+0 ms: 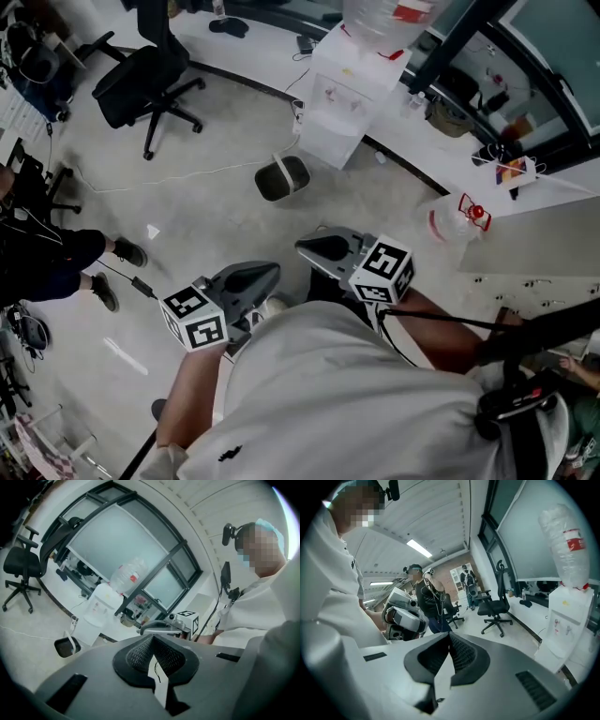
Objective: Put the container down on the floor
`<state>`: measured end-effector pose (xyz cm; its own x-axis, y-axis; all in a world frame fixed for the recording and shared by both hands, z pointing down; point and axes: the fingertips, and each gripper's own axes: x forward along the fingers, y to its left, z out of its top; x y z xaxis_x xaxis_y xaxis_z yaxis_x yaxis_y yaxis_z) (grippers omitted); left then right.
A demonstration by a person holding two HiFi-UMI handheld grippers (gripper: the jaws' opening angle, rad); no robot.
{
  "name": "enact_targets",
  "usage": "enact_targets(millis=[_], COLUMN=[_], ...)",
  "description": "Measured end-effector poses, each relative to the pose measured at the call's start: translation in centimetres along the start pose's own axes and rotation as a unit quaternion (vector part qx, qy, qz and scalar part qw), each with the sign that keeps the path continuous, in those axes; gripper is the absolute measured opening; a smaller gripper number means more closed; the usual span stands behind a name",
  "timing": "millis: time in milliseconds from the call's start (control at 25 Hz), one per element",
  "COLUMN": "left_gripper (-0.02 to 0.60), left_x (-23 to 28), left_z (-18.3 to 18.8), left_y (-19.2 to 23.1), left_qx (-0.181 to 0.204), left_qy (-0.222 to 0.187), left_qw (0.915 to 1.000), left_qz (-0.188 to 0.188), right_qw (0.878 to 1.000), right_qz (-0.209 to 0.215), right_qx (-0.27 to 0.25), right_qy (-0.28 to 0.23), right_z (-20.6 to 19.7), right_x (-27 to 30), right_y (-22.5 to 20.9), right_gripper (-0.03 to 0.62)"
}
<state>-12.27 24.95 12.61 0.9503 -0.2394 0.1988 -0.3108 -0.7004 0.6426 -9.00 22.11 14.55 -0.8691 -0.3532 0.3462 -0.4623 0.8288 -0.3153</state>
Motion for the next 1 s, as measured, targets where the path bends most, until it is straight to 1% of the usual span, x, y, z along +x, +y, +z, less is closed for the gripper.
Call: enact_targets(millis=[320, 520, 1000], left_gripper=[0.009, 0.009, 0.009], left_x=[-1.5, -1.8, -1.9], left_z=[-0.8, -1.0, -1.5], left_y=[-0.5, -0.2, 0.4], left_qx=[-0.002, 0.004, -0.004], left_qy=[-0.007, -0.004, -0.008], left_qw=[0.9999, 0.9998, 0.9997], left_qz=[0.010, 0.019, 0.024], right_qw=[1.000, 1.000, 0.999], right_qz=[0.007, 0.009, 0.020], right_qx=[-0.012, -0.018, -0.032], right_qy=[0.001, 0.003, 0.007], right_z=[0.2, 0.4, 0.6], right_x=[0.1, 0.4, 1.0], right_y=[2.1, 2.4, 2.8], right_gripper=[0.016, 0.015, 0.015])
